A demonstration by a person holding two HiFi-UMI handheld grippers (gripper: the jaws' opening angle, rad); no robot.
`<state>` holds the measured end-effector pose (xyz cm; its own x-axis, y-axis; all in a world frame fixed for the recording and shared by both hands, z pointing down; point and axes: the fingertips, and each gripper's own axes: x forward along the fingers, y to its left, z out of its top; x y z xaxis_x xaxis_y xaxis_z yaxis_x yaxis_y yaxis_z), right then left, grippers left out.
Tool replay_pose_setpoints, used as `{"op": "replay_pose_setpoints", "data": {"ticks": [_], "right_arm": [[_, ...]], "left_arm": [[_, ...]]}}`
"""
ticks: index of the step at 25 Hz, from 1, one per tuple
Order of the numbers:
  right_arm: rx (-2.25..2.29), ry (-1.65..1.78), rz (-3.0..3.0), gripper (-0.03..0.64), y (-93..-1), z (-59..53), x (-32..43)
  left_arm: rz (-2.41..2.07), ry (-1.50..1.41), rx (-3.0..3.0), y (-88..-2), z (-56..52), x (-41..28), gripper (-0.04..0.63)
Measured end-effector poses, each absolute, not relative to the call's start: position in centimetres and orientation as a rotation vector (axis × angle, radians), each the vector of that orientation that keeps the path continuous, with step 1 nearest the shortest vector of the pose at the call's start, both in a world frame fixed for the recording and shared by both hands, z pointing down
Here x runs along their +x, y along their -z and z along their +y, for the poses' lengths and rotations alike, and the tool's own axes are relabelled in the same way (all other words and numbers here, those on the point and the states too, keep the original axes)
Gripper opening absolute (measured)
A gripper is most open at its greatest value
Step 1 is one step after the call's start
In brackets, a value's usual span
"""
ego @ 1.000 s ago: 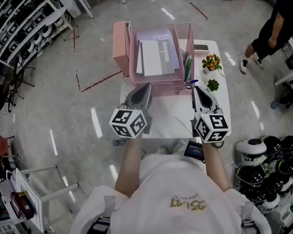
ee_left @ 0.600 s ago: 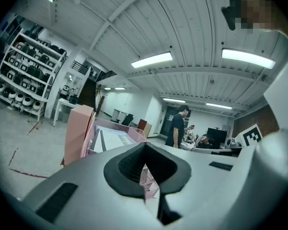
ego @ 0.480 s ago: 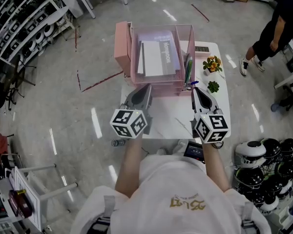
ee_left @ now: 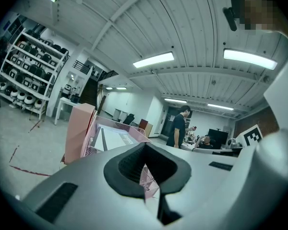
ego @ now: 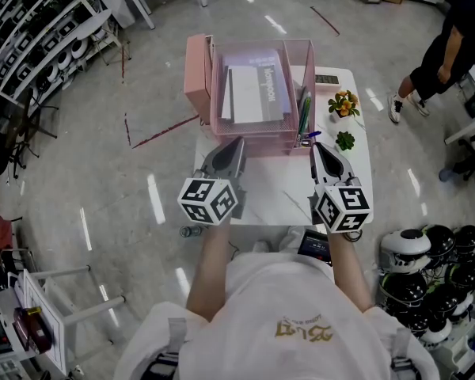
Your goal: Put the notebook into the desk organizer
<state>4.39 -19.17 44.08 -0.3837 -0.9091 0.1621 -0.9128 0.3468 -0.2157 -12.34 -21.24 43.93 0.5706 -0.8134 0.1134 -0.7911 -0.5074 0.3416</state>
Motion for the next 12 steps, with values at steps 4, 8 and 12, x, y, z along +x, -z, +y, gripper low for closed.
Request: {"op": "replay_pose_setpoints", "data": {"ticks": [4, 8, 12], "right_arm": [[1.731, -0.420, -2.568, 0.012, -44.12, -19.30, 4.36], [1.726, -0.417, -2.570, 0.012, -44.19, -19.32, 4.39], [1.721, -0.414, -2.572, 0.011, -44.28, -19.58, 4.43]], "left_arm": [[-1.307, 0.091, 2.448, -44.05, -21.34, -12.32, 0.017], [-1.308, 0.093, 2.447, -44.14, -21.36, -12.23, 0.017], [-1.306, 0.091, 2.455, -44.14, -21.52, -11.98, 0.017]]}}
